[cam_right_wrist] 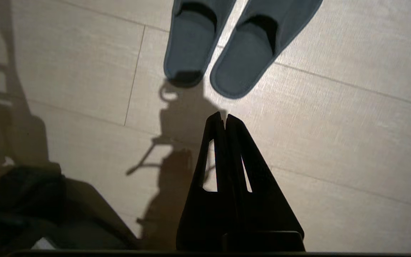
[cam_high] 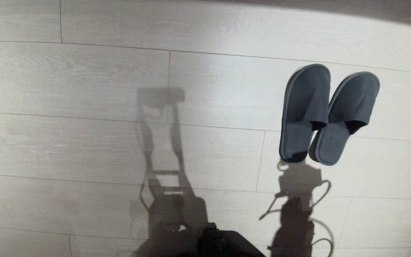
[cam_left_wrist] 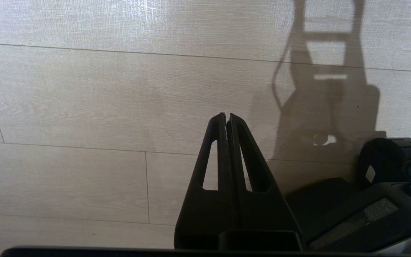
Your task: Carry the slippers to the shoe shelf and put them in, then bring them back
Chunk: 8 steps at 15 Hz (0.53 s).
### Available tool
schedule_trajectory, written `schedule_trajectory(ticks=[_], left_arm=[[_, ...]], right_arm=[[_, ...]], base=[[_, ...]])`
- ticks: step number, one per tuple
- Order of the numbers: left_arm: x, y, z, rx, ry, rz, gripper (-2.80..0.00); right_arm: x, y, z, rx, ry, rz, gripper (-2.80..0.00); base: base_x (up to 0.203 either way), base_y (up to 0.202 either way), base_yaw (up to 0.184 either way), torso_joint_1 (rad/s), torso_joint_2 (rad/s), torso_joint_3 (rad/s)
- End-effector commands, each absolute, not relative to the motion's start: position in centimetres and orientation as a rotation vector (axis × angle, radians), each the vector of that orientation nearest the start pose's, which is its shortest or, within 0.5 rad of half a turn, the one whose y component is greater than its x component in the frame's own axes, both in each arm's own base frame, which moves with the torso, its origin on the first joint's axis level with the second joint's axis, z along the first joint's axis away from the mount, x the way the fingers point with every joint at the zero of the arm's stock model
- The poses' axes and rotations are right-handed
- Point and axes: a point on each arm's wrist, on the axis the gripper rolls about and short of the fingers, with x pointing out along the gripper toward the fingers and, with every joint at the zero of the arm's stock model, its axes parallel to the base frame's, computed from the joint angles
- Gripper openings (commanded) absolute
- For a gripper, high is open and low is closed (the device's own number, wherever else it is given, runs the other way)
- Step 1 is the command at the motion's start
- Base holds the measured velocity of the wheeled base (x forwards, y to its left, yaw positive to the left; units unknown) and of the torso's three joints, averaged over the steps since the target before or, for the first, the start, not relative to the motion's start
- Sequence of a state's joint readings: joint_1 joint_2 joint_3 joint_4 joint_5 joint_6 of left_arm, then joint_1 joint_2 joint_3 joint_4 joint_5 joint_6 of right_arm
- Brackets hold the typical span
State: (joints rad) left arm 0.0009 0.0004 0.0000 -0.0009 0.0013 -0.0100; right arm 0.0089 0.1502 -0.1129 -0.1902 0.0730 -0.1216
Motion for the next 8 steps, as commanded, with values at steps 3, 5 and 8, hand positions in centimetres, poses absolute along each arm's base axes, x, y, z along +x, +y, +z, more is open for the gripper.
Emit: schedule_trajectory(ticks=[3, 5, 8], left_arm=[[-2.3, 0.0, 7.6, -0.011, -0.003, 0.003, -2.8], [-2.3, 0.0, 7.5, -0.011, -0.001, 0.002, -2.8], [-2.3, 0.0, 7.6, -0.012, -0.001, 0.002, -2.8]], right_arm=[[-2.5, 0.1, 9.2, -0.129, -0.121, 0.051, -2.8], [-2.3, 0.0, 8.0, -0.124, -0.048, 0.026, -2.8], [-2.3, 0.0, 7.5, -0.105, 0.0, 0.024, -2.8]], base=[[0.0, 0.0, 0.0, 0.0, 0.0, 0.0], [0.0, 0.0, 0.0, 0.0, 0.0, 0.0], [0.0, 0.0, 0.0, 0.0, 0.0, 0.0]])
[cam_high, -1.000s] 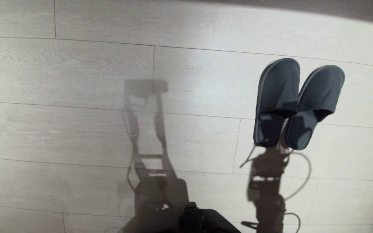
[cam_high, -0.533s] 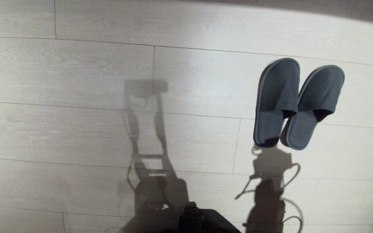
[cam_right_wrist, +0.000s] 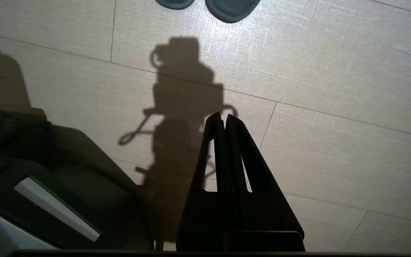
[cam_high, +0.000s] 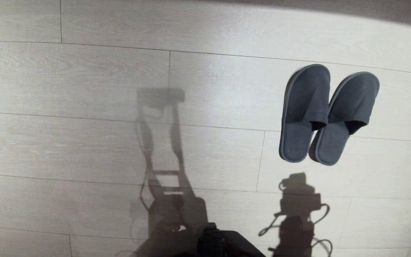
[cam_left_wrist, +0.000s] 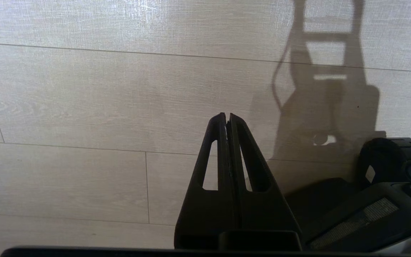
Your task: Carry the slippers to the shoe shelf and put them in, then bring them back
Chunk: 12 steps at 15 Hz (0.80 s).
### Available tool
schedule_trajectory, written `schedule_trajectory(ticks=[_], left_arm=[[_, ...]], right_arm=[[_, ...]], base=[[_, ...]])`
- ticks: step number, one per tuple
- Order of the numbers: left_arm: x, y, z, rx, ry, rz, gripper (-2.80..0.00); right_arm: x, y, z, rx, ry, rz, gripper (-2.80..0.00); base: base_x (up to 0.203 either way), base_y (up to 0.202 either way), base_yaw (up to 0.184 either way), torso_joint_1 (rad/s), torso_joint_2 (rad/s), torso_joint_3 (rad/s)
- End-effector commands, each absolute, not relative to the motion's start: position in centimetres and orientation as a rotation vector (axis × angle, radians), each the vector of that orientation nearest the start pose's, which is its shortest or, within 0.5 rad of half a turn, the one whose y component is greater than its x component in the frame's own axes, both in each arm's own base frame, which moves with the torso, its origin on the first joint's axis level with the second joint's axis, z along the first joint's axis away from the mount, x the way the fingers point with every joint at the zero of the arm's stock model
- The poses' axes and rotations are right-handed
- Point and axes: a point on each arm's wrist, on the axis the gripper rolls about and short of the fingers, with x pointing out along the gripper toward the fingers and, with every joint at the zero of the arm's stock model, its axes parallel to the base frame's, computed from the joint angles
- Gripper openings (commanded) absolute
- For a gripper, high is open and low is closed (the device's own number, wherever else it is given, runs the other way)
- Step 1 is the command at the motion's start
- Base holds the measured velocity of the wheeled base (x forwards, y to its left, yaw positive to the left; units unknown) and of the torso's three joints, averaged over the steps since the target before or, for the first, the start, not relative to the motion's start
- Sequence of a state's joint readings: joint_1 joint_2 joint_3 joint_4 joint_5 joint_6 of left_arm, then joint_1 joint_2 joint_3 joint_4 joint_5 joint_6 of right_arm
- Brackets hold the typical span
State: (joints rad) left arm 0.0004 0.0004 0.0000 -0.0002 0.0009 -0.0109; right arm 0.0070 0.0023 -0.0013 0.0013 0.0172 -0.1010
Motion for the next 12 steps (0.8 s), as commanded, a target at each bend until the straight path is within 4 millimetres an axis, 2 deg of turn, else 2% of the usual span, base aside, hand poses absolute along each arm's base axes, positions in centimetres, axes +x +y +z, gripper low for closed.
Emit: schedule_trajectory(ticks=[1, 3, 7, 12], left_arm=[[-2.27, 0.0, 7.51, -0.013, 0.001, 0.003, -2.8], [-2.28, 0.0, 7.55, -0.014, -0.001, 0.003, -2.8], [-2.27, 0.0, 7.51, -0.014, 0.001, 0.002, -2.8], [-2.27, 0.0, 7.51, -0.014, 0.001, 0.003, -2.8]], right_arm=[[-2.27, 0.02, 7.53, -0.097, 0.002, 0.024, -2.8], [-2.27, 0.02, 7.52, -0.093, 0.003, 0.024, -2.8], [-2.29, -0.01, 7.51, -0.014, 0.001, 0.012, -2.8], [-2.29, -0.01, 7.51, -0.007, 0.002, 0.009, -2.8]], base=[[0.0, 0.0, 0.0, 0.0, 0.0, 0.0], [0.0, 0.0, 0.0, 0.004, 0.0, 0.088], [0.0, 0.0, 0.0, 0.0, 0.0, 0.194], [0.0, 0.0, 0.0, 0.003, 0.0, 0.203]])
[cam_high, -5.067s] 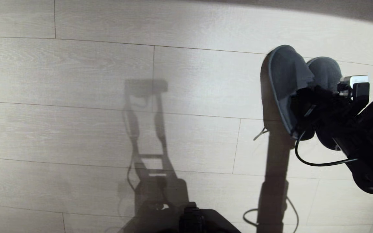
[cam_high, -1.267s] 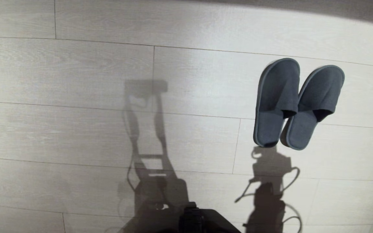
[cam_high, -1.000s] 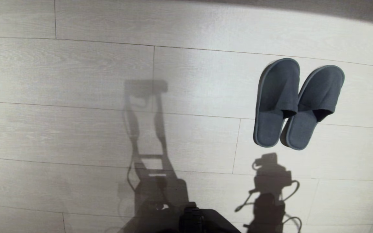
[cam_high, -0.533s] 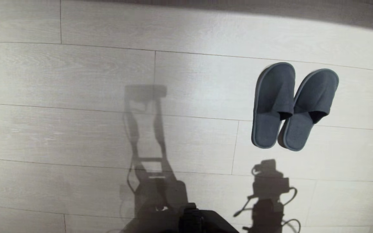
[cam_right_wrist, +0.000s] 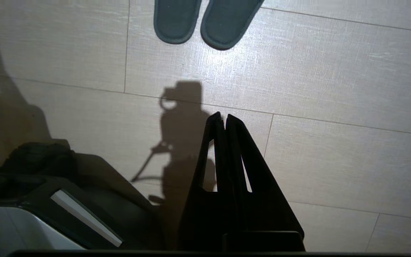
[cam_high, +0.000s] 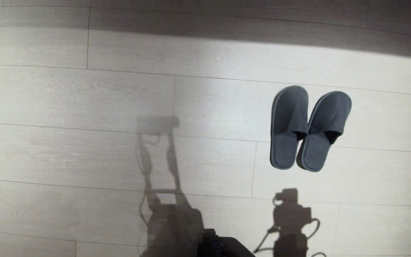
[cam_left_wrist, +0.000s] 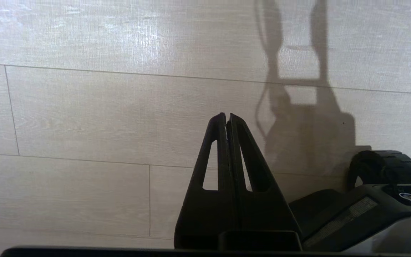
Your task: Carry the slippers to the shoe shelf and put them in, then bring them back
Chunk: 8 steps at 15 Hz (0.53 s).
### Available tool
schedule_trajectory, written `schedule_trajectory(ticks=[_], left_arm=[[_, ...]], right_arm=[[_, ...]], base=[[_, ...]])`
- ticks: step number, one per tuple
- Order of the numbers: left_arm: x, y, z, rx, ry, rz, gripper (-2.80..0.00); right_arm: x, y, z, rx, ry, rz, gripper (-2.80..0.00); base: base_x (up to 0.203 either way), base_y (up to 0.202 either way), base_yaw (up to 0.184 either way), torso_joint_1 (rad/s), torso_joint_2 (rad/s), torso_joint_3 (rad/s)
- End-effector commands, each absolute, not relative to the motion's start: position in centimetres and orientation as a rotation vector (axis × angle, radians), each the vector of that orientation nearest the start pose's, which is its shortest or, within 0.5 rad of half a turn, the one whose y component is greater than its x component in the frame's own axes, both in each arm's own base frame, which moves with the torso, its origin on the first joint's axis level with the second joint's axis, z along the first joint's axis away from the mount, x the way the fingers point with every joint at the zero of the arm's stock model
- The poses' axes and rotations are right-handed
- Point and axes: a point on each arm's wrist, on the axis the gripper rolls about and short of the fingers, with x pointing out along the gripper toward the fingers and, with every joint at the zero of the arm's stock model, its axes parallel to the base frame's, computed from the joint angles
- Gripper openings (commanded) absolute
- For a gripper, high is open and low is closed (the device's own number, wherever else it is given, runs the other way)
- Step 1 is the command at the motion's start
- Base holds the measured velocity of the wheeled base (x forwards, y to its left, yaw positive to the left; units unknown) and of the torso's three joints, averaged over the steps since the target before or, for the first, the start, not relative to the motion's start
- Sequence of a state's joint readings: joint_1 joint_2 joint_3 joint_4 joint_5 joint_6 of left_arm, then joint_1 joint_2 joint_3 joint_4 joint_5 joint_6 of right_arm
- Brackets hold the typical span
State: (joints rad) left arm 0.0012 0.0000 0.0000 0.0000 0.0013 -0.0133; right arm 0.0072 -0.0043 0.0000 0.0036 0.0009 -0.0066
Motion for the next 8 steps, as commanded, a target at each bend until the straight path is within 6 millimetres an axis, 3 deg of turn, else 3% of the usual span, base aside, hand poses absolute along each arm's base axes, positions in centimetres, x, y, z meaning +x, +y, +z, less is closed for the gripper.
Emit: schedule_trajectory(ticks=[1, 8], left_arm=[[-2.28, 0.0, 7.54, -0.014, 0.0, 0.003, -2.8], [-2.28, 0.0, 7.55, -0.014, 0.0, 0.003, -2.8]], right_arm=[[-2.29, -0.01, 7.51, -0.008, 0.001, 0.009, -2.8], [-2.29, -0.01, 7.51, -0.006, 0.002, 0.009, -2.8]], base=[[0.0, 0.0, 0.0, 0.007, 0.0, 0.215], [0.0, 0.0, 0.0, 0.004, 0.0, 0.204]])
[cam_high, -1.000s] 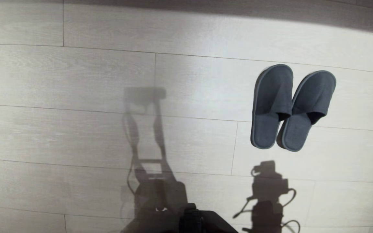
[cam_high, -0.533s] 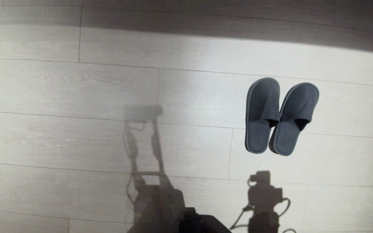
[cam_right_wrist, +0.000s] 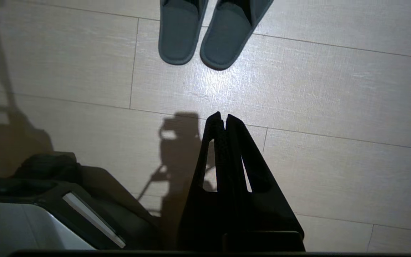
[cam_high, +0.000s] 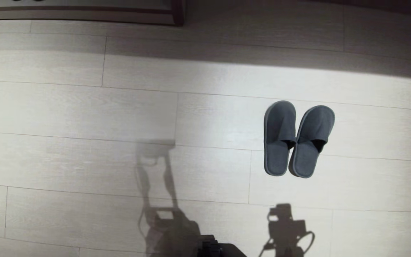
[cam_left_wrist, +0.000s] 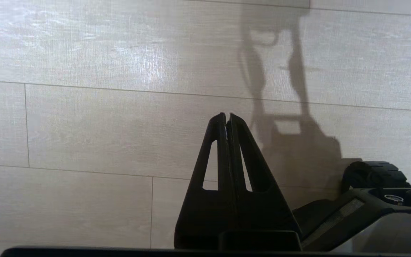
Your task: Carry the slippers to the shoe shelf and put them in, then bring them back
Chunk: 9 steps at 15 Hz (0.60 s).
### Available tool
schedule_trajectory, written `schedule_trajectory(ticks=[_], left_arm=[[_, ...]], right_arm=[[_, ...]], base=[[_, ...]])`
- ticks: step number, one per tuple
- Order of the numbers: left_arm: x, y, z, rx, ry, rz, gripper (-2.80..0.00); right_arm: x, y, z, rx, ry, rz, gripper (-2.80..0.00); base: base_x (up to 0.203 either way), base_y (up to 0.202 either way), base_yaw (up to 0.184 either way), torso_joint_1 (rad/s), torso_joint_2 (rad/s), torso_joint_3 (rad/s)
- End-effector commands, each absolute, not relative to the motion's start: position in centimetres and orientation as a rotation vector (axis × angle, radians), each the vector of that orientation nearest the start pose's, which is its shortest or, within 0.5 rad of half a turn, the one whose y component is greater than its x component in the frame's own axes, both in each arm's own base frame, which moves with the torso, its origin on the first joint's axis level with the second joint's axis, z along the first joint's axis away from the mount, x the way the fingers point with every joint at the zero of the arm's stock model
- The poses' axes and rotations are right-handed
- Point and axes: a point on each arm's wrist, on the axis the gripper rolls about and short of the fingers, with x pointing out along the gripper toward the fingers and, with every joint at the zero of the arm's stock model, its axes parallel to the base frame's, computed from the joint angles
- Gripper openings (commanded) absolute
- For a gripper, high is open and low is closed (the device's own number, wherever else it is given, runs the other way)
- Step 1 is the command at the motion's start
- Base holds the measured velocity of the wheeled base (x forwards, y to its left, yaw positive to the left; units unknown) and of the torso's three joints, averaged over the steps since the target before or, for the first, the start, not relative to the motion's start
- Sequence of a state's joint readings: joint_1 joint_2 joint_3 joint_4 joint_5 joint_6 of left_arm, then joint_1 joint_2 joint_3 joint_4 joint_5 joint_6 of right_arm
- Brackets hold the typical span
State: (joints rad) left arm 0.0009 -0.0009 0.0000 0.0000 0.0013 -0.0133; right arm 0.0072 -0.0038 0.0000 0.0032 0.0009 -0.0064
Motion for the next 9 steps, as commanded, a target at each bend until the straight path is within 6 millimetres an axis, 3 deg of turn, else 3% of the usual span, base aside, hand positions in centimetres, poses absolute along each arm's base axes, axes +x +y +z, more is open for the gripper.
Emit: schedule_trajectory(ticks=[1, 9], left_arm=[[-2.28, 0.0, 7.55, -0.014, -0.001, 0.002, -2.8], [-2.27, 0.0, 7.53, -0.014, 0.0, 0.003, -2.8]], right_arm=[[-2.29, -0.01, 7.51, -0.008, 0.001, 0.009, -2.8], [-2.29, -0.01, 7.51, -0.008, 0.001, 0.009, -2.8]], base=[[0.0, 0.0, 0.0, 0.002, 0.0, 0.202], [0.0, 0.0, 0.0, 0.003, 0.0, 0.203]])
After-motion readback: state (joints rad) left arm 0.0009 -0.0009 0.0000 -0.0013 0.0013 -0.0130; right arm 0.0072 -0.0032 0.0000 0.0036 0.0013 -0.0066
